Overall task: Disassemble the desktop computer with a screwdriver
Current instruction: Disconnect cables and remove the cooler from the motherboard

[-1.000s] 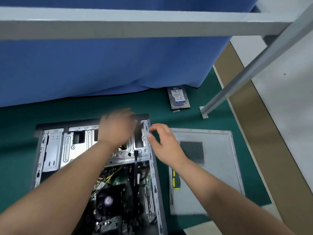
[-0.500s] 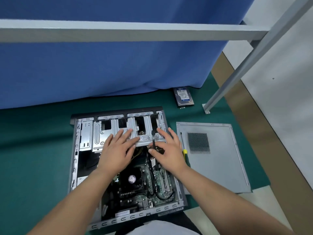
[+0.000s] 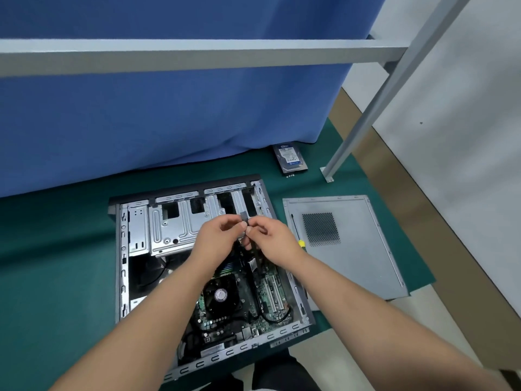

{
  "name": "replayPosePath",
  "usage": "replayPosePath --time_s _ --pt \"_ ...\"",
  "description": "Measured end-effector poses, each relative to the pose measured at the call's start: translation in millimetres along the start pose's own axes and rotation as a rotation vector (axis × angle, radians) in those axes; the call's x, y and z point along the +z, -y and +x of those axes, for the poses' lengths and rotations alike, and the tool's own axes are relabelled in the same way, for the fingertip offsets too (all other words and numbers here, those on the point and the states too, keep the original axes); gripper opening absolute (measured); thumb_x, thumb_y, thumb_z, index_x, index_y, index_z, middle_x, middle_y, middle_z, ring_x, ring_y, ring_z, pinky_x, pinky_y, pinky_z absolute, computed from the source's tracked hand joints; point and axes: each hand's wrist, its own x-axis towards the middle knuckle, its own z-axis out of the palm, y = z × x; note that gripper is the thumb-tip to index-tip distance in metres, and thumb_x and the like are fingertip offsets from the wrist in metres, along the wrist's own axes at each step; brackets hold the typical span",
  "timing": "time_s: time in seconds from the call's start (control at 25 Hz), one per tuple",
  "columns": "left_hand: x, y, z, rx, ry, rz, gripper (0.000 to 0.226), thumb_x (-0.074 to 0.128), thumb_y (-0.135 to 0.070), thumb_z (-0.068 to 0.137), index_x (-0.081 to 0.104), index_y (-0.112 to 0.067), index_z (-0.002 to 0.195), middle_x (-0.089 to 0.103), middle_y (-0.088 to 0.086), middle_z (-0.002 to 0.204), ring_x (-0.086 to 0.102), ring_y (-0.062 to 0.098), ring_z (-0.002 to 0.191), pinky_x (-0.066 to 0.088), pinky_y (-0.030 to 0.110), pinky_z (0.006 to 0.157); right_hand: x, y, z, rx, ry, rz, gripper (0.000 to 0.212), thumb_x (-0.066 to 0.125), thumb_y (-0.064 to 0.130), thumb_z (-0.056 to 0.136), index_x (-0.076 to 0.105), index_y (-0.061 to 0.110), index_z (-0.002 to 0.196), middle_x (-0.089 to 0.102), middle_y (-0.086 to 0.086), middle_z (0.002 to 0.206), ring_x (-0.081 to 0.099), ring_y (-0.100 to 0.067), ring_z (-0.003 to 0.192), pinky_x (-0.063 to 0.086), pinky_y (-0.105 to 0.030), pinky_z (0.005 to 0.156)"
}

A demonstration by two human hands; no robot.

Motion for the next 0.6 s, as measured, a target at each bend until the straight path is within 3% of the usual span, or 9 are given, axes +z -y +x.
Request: replayPosePath --time_s 0.08,0.16,0.24,0.32,0.4,0.48,0.6 --pt "0 0 0 0.036 0.007 0.052 0.014 0.073 -0.025 0.094 0.072 -0.038 0.092 0.074 -0.020 0.086 0.068 0.001 0.086 0.050 0.026 0.079 -1 -1 0 0.004 -0.022 0.005 0.020 0.057 0.020 0.103 0.065 0.032 0.090 0.077 0.001 0.080 0.074 -0.009 0.071 0.052 -0.016 0.068" --pt "-5 3 -2 0.121 0.012 0.192 0.015 0.070 -0.030 0.095 0.069 -0.045 0.096 0.072 -0.021 0.092 0.065 0.001 0.089 0.048 0.026 0.078 0 -3 2 0.012 -0.043 -0.007 0.021 0.057 0.021 0.103 0.063 0.034 0.088 0.077 0.000 0.080 0.074 -0.009 0.070 0.058 -0.028 0.070" --pt "-17 14 3 0.253 -0.019 0.431 0.021 0.064 -0.032 0.099 0.069 -0.046 0.113 0.070 -0.018 0.113 0.063 0.007 0.104 0.051 0.033 0.090 2 -6 6 0.030 -0.048 -0.037 0.012 0.057 0.025 0.103 0.064 0.028 0.094 0.077 0.002 0.081 0.073 -0.005 0.068 0.059 -0.036 0.068" --pt "-34 30 9 0.333 -0.024 0.804 0.033 0.053 -0.042 0.103 0.060 -0.044 0.135 0.057 -0.009 0.147 0.046 0.020 0.140 0.036 0.043 0.115 1 -10 12 0.005 -0.052 -0.134 0.013 0.057 0.032 0.103 0.065 0.022 0.102 0.076 0.004 0.085 0.065 0.002 0.066 0.053 -0.031 0.061" --pt "-50 46 14 0.310 0.041 1.087 0.048 0.033 -0.060 0.104 0.037 -0.054 0.151 0.023 -0.012 0.168 0.012 0.019 0.158 0.013 0.046 0.126 -4 -16 20 -0.114 -0.060 -0.337 0.021 0.057 0.040 0.102 0.068 0.023 0.109 0.073 0.008 0.098 0.058 0.002 0.083 0.048 -0.029 0.075" --pt "-54 64 14 0.345 0.073 1.246 0.055 0.009 -0.069 0.101 0.010 -0.061 0.155 -0.002 -0.014 0.170 -0.008 0.016 0.158 0.000 0.044 0.128 -9 -22 32 -0.243 -0.066 -0.484 0.030 0.060 0.043 0.100 0.073 0.023 0.118 0.071 0.009 0.120 0.052 -0.010 0.118 0.041 -0.034 0.103" --pt "-51 77 13 0.435 -0.017 1.315 0.055 0.005 -0.068 0.101 0.003 -0.059 0.156 0.001 -0.010 0.170 -0.004 0.019 0.158 0.003 0.047 0.128 -15 -22 55 -0.310 -0.043 -0.540 0.034 0.061 0.042 0.101 0.073 0.021 0.125 0.061 0.011 0.142 0.037 -0.015 0.145 0.030 -0.040 0.120"
